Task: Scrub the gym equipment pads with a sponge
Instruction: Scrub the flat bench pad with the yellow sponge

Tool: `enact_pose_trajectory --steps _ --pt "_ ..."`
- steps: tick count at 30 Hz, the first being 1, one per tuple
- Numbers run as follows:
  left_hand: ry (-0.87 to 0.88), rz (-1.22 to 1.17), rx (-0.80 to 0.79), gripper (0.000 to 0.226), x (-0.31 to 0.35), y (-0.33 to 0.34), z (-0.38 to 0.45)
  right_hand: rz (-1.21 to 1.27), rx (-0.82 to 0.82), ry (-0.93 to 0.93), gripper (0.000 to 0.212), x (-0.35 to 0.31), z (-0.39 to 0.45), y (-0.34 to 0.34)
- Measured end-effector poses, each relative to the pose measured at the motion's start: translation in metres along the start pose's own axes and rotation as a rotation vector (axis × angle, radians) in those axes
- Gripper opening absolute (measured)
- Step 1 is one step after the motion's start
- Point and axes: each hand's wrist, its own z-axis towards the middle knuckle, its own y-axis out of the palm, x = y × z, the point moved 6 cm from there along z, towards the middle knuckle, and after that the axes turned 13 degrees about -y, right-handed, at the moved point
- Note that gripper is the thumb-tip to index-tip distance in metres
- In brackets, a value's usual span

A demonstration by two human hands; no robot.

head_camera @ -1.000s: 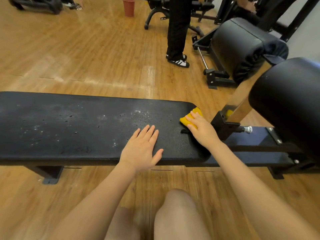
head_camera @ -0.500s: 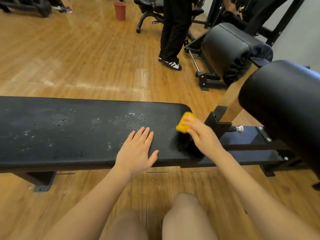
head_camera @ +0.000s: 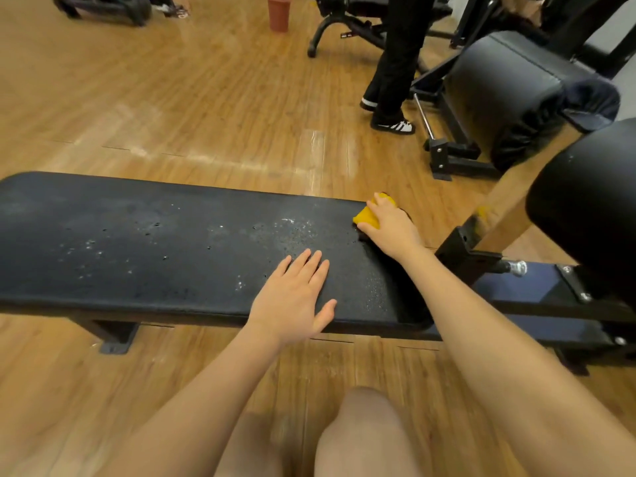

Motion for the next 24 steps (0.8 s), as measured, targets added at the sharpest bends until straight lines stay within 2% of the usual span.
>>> enact_pose_trajectory --steps 5,12,15,17,19,22,24 --pt "0.001 0.01 -0.009 0.081 0.0 0.0 0.001 0.056 -0.018 -0.059 0.049 -0.001 -0.019 0.004" --pt "0.005 0.02 -0.017 0.089 0.002 -0.003 0.0 0.077 -0.054 -0.194 0.047 -0.032 -0.103 -0.004" --pt "0.001 0.02 -0.012 0.088 0.002 -0.002 0.0 0.065 -0.086 -0.275 0.053 -0.049 -0.142 -0.003" --pt "0.0 0.019 -0.01 0.088 0.002 -0.001 0.0 0.047 -0.114 -0.297 0.071 -0.055 -0.159 0.0" --pt "0.0 0.016 -0.015 0.089 0.002 -0.001 0.0 0.017 -0.083 -0.263 0.081 -0.052 -0.159 0.001" --pt "-0.006 0.004 -0.019 0.09 0.002 -0.002 0.001 0.013 0.03 -0.103 0.071 -0.043 -0.142 -0.005" --pt "-0.003 0.005 -0.017 0.089 0.002 -0.001 0.0 -0.022 0.012 -0.022 0.067 -0.041 -0.133 -0.002"
